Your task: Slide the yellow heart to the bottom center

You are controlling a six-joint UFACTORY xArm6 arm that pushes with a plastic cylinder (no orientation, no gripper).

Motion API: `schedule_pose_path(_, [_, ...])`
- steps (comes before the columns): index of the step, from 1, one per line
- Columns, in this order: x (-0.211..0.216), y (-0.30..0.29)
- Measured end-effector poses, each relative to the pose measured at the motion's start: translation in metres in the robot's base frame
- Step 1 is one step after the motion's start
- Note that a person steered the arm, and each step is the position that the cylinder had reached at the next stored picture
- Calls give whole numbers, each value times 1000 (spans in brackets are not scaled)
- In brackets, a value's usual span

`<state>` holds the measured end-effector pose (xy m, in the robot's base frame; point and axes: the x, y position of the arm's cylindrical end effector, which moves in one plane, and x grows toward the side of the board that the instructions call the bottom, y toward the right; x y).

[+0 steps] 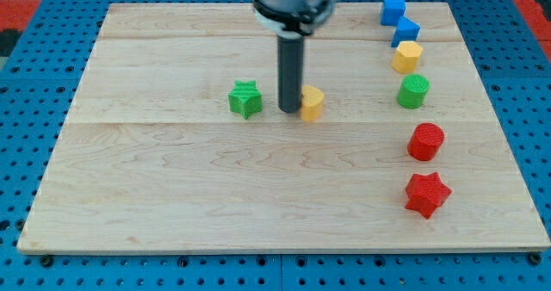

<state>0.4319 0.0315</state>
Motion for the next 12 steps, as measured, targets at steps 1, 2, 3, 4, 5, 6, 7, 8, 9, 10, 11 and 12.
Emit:
schedule_pose_path(1, [27, 43])
schedule_pose_path(2, [25, 39])
schedule_pose_path(3, [22, 15])
schedule_pose_path(4, [22, 5])
schedule_pose_path(5, [19, 17])
schedule_pose_path(6, [19, 18])
schedule_pose_path(7, [18, 18])
schedule_pose_path(8, [8, 35])
schedule_pose_path(9, [5, 28])
schedule_pose_path(10, [-7, -45])
schedule_pose_path(11, [-26, -20])
schedule_pose_path(12, [-17, 33])
